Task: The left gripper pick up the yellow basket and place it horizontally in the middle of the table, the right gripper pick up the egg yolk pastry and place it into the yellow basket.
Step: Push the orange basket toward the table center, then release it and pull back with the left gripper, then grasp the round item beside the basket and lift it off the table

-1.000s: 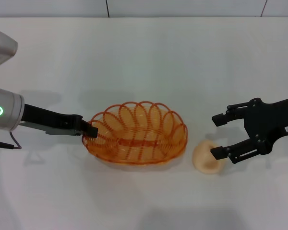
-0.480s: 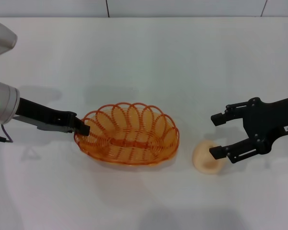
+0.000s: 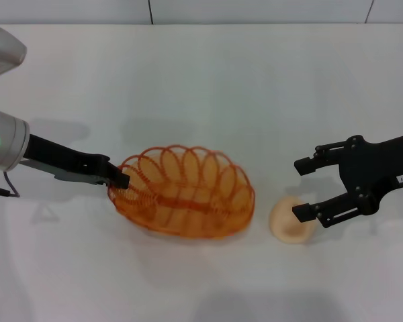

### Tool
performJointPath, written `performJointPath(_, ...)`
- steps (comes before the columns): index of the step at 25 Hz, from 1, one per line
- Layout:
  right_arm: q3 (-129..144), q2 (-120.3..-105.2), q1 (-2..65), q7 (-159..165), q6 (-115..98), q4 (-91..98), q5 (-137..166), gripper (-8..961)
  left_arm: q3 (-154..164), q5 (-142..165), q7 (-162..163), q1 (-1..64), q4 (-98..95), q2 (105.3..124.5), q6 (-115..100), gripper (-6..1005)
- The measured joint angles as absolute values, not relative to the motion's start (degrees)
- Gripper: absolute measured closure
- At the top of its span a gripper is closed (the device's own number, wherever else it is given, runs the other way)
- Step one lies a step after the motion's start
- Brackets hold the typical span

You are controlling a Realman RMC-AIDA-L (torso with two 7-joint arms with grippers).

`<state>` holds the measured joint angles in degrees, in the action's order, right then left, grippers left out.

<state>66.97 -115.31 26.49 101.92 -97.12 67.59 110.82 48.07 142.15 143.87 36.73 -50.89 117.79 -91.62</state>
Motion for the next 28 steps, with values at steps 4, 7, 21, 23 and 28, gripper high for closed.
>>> performJointPath(4, 67.0, -115.31, 26.5, 101.8, -97.1, 67.6, 110.8, 113, 48.1, 142.0, 143.9, 36.8, -50.9, 117.76, -91.7, 921)
performJointPath(7, 67.0, -115.31, 26.5, 101.8, -97.1, 67.6, 110.8, 113, 48.0, 141.6, 143.9, 36.8, -50.9, 117.76, -91.7, 879)
performJointPath(21, 66.8, -115.31, 26.5, 101.7, -96.9, 67.6, 110.8, 112, 47.6, 139.3, 142.8, 35.9, -52.7, 116.89, -95.1, 483)
performJointPath(23, 66.8, -115.31, 26.5, 101.7, -96.9, 67.6, 110.8, 112, 47.1, 139.4, 143.0, 35.5, -52.8, 116.31, -95.8, 349)
performJointPath(28, 66.9, -115.31, 26.5, 101.9, -96.7, 67.6, 110.8, 112, 45.0, 139.4, 142.8, 33.4, -54.7, 114.48, -97.5, 247)
